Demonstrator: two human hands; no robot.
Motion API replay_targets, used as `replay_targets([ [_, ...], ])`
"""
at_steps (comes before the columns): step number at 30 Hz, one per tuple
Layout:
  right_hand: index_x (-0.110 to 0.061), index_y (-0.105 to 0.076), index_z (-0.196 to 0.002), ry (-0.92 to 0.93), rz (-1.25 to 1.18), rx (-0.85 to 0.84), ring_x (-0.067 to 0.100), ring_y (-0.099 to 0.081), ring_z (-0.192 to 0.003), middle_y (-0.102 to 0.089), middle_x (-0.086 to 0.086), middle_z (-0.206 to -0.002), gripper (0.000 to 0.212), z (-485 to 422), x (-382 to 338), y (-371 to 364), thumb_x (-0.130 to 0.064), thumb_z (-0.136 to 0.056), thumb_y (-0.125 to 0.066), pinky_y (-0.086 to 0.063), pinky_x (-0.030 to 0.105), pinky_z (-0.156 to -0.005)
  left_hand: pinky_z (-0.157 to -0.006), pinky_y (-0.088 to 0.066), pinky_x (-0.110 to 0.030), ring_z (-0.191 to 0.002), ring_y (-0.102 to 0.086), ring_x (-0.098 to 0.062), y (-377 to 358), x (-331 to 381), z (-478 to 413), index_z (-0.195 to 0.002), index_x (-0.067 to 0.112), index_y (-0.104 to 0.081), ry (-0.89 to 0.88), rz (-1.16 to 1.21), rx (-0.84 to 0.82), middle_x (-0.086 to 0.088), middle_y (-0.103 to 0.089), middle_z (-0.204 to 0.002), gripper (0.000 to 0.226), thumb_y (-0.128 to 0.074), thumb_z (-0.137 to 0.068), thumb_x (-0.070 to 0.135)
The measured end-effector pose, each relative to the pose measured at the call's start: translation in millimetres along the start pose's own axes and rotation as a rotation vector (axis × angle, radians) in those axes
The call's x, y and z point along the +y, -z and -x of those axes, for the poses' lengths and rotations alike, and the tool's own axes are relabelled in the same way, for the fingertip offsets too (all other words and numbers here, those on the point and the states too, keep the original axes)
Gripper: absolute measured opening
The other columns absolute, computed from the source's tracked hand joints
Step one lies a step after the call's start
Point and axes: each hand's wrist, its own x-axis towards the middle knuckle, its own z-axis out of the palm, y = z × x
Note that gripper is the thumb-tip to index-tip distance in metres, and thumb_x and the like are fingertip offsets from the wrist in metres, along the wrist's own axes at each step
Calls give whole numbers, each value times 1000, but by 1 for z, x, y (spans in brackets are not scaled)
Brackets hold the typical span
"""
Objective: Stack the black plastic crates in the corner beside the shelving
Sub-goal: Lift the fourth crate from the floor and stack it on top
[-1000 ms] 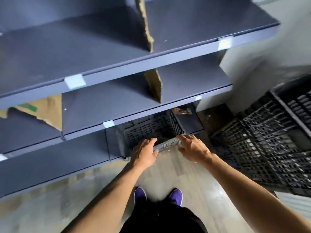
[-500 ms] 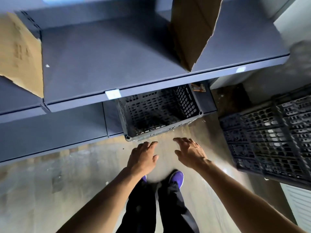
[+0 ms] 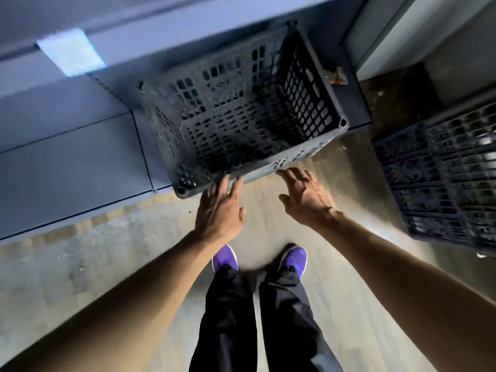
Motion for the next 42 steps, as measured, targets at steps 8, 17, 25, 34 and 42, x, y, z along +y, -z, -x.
replay_targets([
  [8,-28,-13,-156,102,266,29,27,-13,-148,-9,6,-164,76,-52,28,-16,-37,-93,-55,-17,44,-118,-99,-40,-43,-121,-47,-30,-36,-3,-72,-147,24,-29,45,-32,-23,-7,-46,-132,70,-65,-87,30],
  [17,-31,-33,-146,84,412,8,26,-40,-126,-45,4,-138,69,-94,32,-10,-19,-83,-56,-18,47,-115,-91,-49,-37,-116,-57,-29,-34,-21,-100,-132,27,-46,61,142,-178,-5,-59,-132,34,-52,-98,27],
  [25,-36,-47,-140,65,357,-137,28,-44,-126,-44,8,-141,50,-73,46,1,-27,-91,-54,-40,35,-101,-91,-49,-36,-115,-60,-25,-28,-24,-43,-130,25,-54,-20,45,-91,5,-60,-133,35,-55,-95,24],
  [34,-29,-57,-128,225,520,-296,23,-63,-109,-68,2,-117,35,-27,37,55,-43,-98,-48,-47,31,-91,-79,-45,-31,-106,-62,-27,20,16,-9,-111,16,-63,102,-24,-276,-6,-68,-114,38,-53,-94,49],
  [42,-24,-56,-126,250,447,-346,19,-62,-103,-67,1,-113,31,48,23,116,-39,-102,-43,-45,29,-91,-88,-48,-30,-101,-65,-23,92,47,37,-124,21,-62,125,26,-367,-4,-69,-112,45,-60,-91,51],
])
